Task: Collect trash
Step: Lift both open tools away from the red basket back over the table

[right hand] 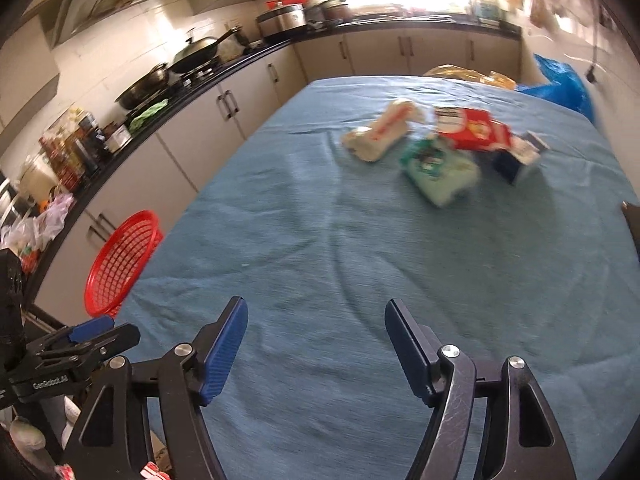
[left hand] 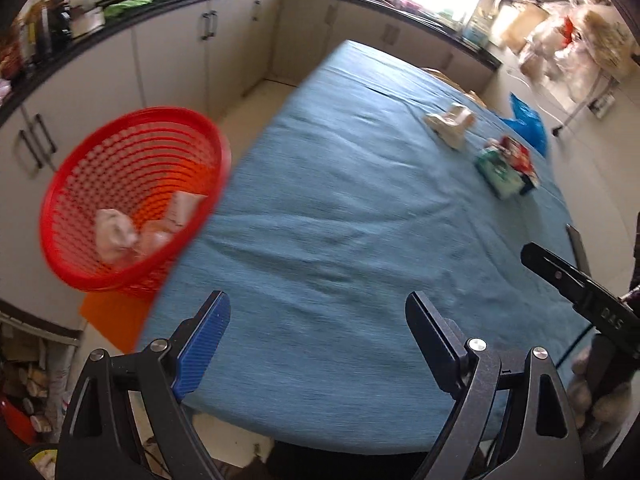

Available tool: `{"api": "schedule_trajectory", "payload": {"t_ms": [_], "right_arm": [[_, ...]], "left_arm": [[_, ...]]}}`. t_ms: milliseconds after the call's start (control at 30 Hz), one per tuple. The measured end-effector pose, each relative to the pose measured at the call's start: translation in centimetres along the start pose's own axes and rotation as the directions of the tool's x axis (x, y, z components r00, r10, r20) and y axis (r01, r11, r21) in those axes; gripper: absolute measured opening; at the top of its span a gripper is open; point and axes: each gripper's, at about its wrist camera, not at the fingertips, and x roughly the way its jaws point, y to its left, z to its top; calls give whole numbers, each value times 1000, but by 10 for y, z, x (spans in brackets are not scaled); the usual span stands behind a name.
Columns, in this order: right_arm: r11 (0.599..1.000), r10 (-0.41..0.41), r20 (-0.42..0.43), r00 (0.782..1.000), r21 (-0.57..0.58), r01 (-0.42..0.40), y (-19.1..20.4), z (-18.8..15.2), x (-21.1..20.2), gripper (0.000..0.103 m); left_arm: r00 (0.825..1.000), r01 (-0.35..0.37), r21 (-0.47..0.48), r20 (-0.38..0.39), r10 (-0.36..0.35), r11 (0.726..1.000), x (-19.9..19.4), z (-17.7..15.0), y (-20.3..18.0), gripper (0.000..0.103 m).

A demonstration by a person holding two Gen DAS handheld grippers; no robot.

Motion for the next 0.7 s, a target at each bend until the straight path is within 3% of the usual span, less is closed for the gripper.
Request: {"api": "schedule_trajectory", "payload": {"t_ms": [133,433,700], "right_arm": [[999,-22,5,1000,36,22,-29,-2,-9,76],[988,-72,2,997,135,71,-95,-5,-21,77],[972,-106,4,994,211,102,-147,0,-29,78]], "left_arm": [[998,56,34,-35,-55,998,8,1,-28,88],[993,85,159,-98,-70,984,31,4,-96,88],[978,128,327,-200,-64,936,59,4,-164,88]]}}
